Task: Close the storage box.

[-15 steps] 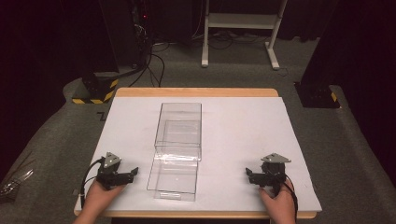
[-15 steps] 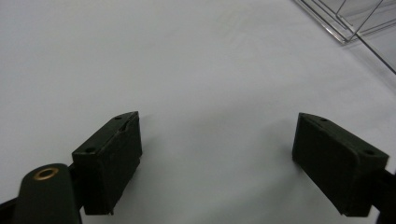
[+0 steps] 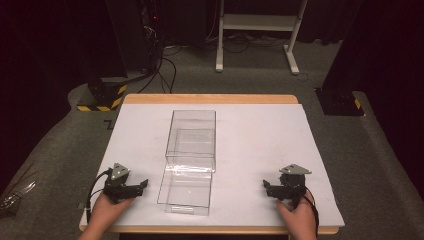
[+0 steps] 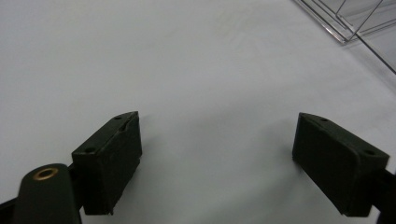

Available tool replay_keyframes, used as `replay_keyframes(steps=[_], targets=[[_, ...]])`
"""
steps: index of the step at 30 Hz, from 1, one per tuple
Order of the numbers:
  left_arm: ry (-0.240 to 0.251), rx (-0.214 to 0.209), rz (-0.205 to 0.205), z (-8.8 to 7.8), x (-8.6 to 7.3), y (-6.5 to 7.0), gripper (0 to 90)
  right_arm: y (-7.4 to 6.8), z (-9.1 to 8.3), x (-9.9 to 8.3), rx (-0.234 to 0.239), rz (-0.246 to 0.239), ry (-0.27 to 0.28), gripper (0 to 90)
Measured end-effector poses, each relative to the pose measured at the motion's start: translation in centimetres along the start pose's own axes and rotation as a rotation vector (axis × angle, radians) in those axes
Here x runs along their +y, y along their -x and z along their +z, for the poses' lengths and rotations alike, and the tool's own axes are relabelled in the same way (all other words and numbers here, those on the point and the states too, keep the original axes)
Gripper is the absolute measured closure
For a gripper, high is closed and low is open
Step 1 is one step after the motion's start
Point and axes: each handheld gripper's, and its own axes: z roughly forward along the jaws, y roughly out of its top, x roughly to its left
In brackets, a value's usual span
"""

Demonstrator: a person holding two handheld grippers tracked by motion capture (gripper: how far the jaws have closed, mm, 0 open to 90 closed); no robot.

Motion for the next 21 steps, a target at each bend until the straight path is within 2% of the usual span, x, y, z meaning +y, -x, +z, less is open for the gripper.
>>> replay_keyframes(steps=[12, 16, 21], targets=[[-0.002, 0.01, 0.008, -0.1, 0.0, 0.1, 17.2, 0.0, 0.0, 0.0, 0.002, 0.002, 0.001, 8.8], [-0.002, -0.016, 0.028, -0.3, 0.0, 0.0, 18.9, 0.0, 0.0, -0.1, 0.003, 0.002, 0.003, 8.9], [0.042, -0.043, 0.031, -1.0, -0.1, 0.2, 17.9, 0.1, 0.0, 0.0, 0.006, 0.003, 0.005, 9.1]])
